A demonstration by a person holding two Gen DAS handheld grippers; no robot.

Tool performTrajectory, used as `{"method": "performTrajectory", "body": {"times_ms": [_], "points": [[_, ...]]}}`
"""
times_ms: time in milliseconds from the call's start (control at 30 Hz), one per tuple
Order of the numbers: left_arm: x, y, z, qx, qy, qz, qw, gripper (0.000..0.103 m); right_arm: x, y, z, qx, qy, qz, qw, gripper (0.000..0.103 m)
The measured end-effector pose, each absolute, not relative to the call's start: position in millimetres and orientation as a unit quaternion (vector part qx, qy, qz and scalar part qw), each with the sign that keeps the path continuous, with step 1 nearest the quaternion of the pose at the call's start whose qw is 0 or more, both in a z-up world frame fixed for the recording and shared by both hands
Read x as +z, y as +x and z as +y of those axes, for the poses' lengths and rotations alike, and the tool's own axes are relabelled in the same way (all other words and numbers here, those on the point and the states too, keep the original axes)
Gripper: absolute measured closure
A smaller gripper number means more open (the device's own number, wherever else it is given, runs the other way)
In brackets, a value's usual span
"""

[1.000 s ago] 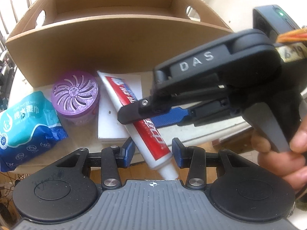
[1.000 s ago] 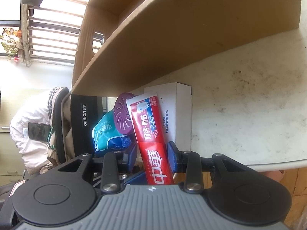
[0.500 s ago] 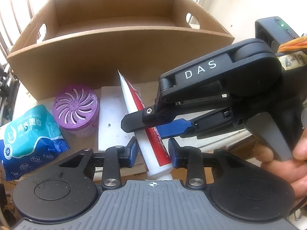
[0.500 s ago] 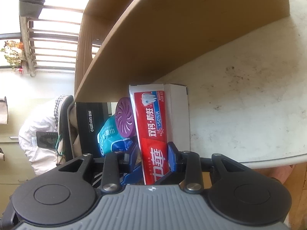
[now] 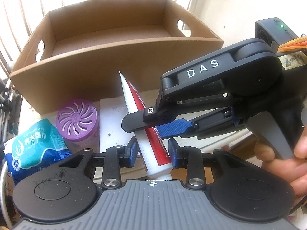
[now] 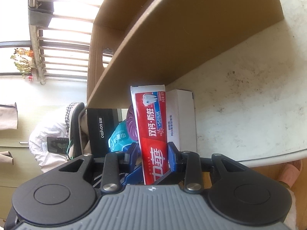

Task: Organize objects
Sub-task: 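Carry the toothpaste tube over the cardboard tray with the right gripper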

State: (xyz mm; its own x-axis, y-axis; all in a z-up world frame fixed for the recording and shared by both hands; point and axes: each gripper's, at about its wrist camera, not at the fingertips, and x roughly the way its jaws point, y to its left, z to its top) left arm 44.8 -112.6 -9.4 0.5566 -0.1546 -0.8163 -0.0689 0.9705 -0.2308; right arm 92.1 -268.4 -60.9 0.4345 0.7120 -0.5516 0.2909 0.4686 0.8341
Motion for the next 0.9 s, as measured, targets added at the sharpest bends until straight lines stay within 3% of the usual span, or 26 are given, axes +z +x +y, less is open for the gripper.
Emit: {"method": "performTrajectory", "body": {"times_ms": [367, 900], "points": [[23.8, 49.4, -102.3, -0.033, -0.094, 0.464, 0.880, 0.071, -33.6, 83.5, -264.0, 0.151, 0.496, 0.493, 0.699, 0.067], [141.7, 38.8, -67.5, -0.015, -0.059, 0.396, 0.916, 0.071, 100.3, 100.4, -245.8, 0.179, 0.477, 0.446, 0.736, 0.067]]}}
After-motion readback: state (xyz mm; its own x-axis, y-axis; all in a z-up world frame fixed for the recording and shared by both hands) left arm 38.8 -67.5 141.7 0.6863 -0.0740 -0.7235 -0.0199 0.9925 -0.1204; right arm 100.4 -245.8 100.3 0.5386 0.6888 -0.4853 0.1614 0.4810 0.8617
